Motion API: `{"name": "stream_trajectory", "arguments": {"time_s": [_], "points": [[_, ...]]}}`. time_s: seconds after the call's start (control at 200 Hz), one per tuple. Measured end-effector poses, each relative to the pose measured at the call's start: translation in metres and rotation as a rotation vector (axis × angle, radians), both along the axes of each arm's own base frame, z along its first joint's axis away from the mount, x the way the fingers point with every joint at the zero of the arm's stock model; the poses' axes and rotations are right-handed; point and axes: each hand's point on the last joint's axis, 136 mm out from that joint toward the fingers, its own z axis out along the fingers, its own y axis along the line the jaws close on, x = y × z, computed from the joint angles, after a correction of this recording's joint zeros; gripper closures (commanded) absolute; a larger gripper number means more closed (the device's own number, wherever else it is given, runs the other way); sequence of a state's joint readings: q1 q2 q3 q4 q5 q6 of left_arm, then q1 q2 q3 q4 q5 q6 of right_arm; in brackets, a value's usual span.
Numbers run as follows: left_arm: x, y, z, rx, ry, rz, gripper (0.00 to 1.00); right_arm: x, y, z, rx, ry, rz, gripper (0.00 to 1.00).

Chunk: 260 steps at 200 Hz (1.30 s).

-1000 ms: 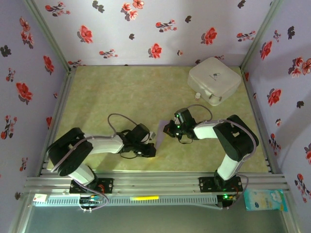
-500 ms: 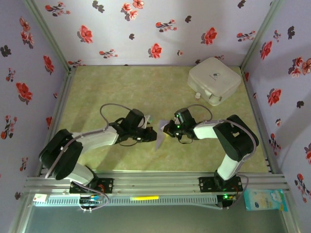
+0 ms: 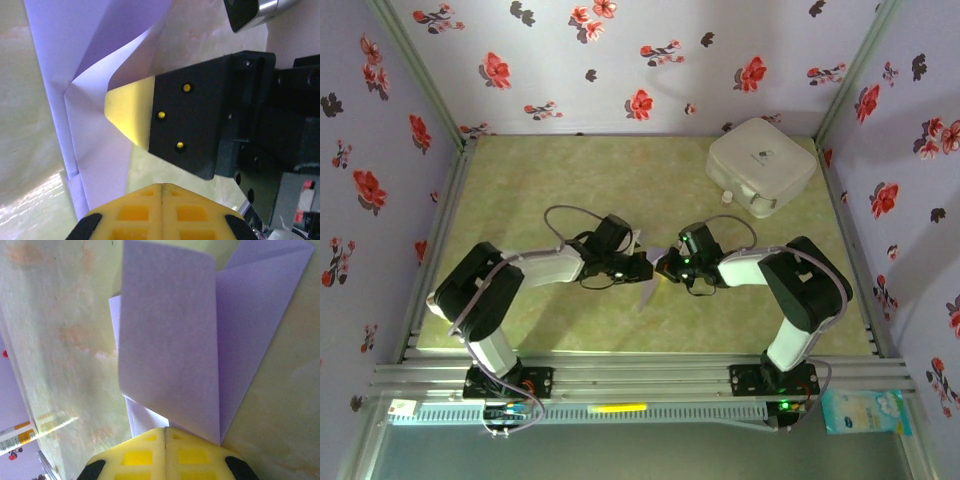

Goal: Fold a paper plane with a square sheet of paper (pick it up from the middle)
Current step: Fold the wing for the fifth time at the center of the table.

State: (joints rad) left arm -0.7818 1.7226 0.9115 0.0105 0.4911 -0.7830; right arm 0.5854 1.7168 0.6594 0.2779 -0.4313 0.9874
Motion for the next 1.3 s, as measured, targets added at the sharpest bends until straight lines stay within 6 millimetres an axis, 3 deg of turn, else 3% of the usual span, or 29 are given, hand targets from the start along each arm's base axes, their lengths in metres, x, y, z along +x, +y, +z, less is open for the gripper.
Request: {"name": "stream_trajectory", "arguments": {"time_s": [0.255,1.01,1.3], "points": [[0.005,-0.010,-0.003,0.018,0.002,-0.021,1.00,0.001,-0.001,0.000,-0.003,-0.003,-0.004,0.97],[-0.003,-0.003,-0.018,0.070,-0.002,-0.022,1.00,0.002,-0.001,0.000,-0.003,-0.002,-0.013,0.97],[0.002,0.002,-0.041,0.127,0.005,0.008,1.00,0.002,-0.001,0.000,-0.003,-0.002,-0.013,0.96]]}}
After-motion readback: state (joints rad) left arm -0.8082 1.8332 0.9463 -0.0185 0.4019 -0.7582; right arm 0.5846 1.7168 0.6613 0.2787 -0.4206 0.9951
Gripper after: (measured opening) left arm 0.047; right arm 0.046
